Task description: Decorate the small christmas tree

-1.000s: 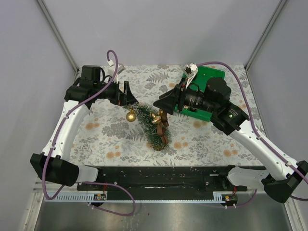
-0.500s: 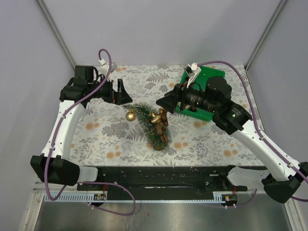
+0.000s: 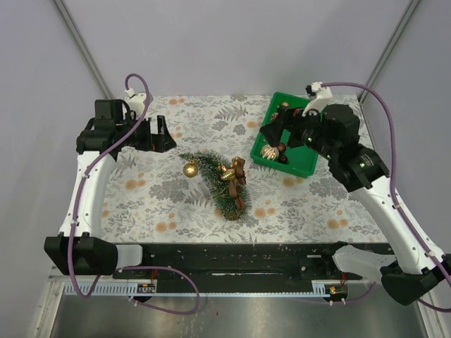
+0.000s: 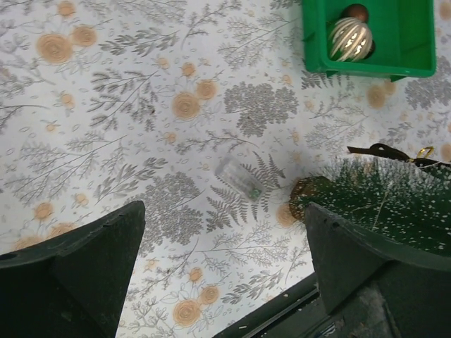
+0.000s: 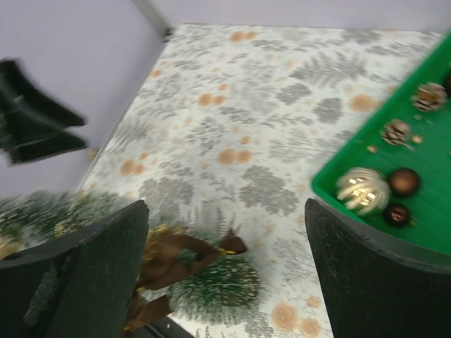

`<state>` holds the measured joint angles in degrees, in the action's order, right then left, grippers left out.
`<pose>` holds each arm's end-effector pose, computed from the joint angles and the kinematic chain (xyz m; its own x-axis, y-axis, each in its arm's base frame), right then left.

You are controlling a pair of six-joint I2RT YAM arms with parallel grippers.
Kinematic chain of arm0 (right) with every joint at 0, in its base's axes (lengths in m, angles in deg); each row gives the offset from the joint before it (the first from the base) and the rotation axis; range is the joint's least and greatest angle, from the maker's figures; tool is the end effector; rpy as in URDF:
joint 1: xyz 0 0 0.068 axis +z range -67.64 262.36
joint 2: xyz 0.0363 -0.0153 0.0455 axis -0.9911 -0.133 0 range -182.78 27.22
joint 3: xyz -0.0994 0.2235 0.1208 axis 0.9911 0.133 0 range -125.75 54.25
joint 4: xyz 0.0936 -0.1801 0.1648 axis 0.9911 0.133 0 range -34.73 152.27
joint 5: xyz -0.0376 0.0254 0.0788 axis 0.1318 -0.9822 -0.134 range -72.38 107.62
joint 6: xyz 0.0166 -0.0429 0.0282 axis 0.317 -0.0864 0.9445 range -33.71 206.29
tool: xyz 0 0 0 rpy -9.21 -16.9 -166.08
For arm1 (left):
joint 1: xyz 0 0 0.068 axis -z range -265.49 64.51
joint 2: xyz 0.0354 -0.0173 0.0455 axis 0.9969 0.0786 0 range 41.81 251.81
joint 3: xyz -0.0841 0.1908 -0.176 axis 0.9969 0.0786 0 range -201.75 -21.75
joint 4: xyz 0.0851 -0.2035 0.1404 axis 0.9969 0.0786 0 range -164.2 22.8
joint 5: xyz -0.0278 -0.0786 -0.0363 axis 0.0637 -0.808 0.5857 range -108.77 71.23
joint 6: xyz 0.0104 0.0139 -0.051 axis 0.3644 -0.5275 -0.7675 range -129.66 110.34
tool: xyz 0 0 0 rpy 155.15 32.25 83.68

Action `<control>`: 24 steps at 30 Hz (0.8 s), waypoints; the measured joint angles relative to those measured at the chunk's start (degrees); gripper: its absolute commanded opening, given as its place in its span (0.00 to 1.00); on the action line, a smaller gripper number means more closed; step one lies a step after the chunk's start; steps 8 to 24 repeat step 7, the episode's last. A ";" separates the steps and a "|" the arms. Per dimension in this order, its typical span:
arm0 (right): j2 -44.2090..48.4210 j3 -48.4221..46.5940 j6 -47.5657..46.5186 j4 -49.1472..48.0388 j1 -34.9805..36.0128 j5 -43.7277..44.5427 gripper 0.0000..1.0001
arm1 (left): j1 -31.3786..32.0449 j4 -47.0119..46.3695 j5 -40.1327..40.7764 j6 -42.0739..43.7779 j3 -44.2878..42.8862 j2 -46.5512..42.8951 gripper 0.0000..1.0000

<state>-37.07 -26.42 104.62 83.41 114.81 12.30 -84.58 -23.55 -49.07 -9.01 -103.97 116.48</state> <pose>0.1930 0.1267 0.4557 -0.3554 0.1451 -0.9234 -0.5257 0.7858 0.3258 0.2614 -0.0221 0.3883 -0.6789 0.0206 -0.7339 0.3898 0.8573 -0.3364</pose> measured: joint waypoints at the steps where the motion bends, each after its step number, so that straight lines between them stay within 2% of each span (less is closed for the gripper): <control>1: 0.28 0.63 0.42 0.35 -2.03 0.22 0.99 | -0.68 -0.17 0.37 0.35 0.70 -0.83 0.99; 7: 1.42 6.19 5.01 1.70 -16.59 -2.01 0.99 | -2.45 -0.24 2.71 2.43 4.31 -7.78 0.99; 24: 1.42 6.19 5.01 1.70 -16.59 -2.01 0.99 | -2.45 -0.24 2.71 2.43 4.31 -7.78 0.99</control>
